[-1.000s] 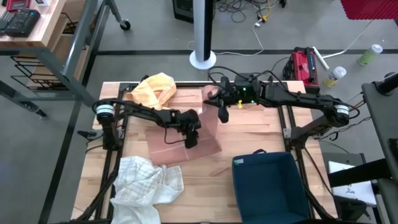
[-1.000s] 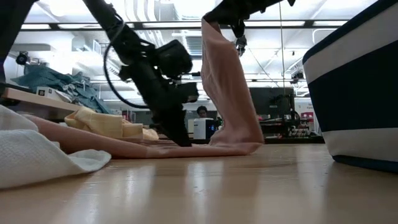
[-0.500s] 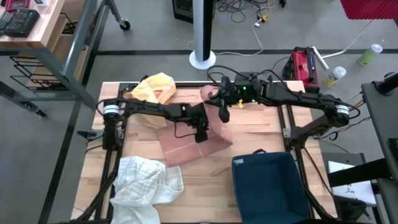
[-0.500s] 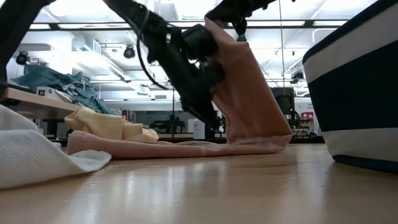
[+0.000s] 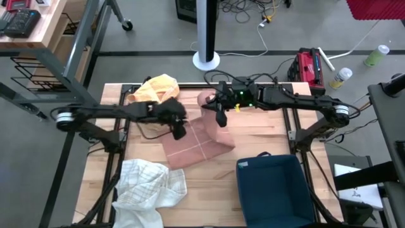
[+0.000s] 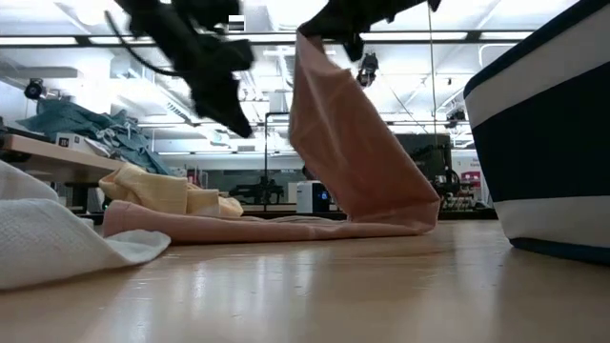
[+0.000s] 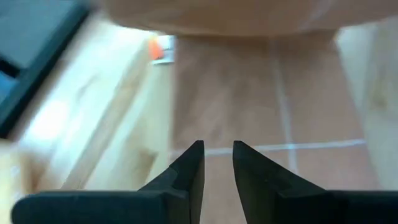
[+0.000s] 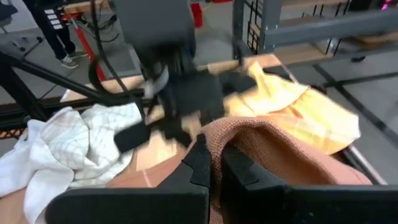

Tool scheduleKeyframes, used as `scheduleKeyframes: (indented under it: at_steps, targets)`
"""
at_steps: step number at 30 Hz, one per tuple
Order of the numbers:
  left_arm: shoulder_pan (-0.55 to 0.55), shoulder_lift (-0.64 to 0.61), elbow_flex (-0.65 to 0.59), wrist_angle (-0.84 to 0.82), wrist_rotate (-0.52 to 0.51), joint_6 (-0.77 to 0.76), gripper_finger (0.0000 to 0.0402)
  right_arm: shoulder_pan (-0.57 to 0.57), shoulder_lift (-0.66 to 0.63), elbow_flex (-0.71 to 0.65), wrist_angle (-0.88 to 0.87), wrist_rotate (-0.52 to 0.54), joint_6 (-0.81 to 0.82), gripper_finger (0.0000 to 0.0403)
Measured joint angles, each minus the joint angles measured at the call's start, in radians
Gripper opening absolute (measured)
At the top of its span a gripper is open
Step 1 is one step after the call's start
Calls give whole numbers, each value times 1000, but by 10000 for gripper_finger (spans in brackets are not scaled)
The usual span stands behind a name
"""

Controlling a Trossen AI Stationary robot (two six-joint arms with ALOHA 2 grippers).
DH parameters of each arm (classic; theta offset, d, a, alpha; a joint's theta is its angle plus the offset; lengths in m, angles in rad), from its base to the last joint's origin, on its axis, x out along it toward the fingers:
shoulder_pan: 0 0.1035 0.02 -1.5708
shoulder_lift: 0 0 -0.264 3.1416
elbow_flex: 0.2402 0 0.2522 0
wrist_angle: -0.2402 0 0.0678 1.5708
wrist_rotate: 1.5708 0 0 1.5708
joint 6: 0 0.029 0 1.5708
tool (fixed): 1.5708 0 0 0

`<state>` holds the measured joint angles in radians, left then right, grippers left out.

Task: Fold towel
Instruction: Fold the brown towel

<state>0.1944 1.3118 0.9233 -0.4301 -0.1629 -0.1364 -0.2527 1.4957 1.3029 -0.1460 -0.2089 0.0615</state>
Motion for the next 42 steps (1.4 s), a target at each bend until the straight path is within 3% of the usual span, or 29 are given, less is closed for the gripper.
scheduleKeyframes:
  at_steps: [8, 14, 21, 29, 37, 42]
  targets:
    - [-2, -314, -220, 97, -121, -163, 75, 9, 170, 0, 125, 0, 80, 0]
    - [-2, -443, -316, 152, -142, -200, 75, 26, 293, 29, 160, -4, 124, 0]
    - [-1, -473, -397, 110, -99, -258, 75, 81, 375, 153, 141, -81, 45, 0]
    - [-2, -475, -483, 24, -81, -372, 75, 115, 373, 215, 101, -75, -1, 0]
    - [-2, -474, -466, 28, -81, -386, 75, 117, 444, 216, 90, -27, 42, 4]
    - [-2, -474, -438, 27, -81, -377, 75, 122, 516, 231, 94, -28, 91, 35]
